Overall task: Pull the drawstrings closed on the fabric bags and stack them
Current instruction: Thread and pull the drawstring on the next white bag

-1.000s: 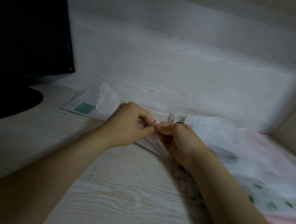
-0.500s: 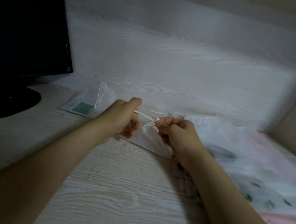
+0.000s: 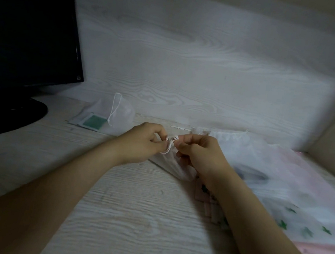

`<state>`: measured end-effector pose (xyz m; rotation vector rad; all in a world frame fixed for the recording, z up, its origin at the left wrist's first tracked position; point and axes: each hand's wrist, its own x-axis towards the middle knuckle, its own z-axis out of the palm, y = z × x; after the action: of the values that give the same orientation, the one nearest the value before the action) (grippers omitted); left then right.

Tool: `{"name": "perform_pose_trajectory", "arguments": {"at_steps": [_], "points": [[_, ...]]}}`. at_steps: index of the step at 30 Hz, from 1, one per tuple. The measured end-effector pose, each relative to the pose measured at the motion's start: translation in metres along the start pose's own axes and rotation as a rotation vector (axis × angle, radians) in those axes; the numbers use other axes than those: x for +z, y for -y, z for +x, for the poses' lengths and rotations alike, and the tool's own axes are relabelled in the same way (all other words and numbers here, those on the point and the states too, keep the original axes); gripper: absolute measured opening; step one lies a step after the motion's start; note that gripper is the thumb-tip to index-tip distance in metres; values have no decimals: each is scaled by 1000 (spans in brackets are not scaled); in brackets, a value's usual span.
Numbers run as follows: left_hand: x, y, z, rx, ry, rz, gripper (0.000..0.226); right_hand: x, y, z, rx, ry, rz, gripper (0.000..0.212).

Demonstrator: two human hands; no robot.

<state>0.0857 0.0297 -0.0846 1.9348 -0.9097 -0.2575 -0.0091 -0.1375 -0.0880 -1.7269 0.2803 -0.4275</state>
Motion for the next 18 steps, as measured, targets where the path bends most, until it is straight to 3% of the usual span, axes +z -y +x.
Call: {"name": "perform_pose_trajectory", "arguments": {"at_steps": [9, 14, 16, 18], "points": [[-8, -9, 3, -157, -203, 242, 34, -2, 6, -5, -47, 14, 13, 5], [-11, 1, 5, -157, -334, 376, 44, -1, 7, -6, -80, 20, 21, 7], [-11, 3, 4, -122, -382, 434, 48, -3, 5, -4, -125, -12, -79, 6], [-11, 5, 4, -83, -417, 461, 50, -6, 3, -1, -235, -67, -330, 7]]}}
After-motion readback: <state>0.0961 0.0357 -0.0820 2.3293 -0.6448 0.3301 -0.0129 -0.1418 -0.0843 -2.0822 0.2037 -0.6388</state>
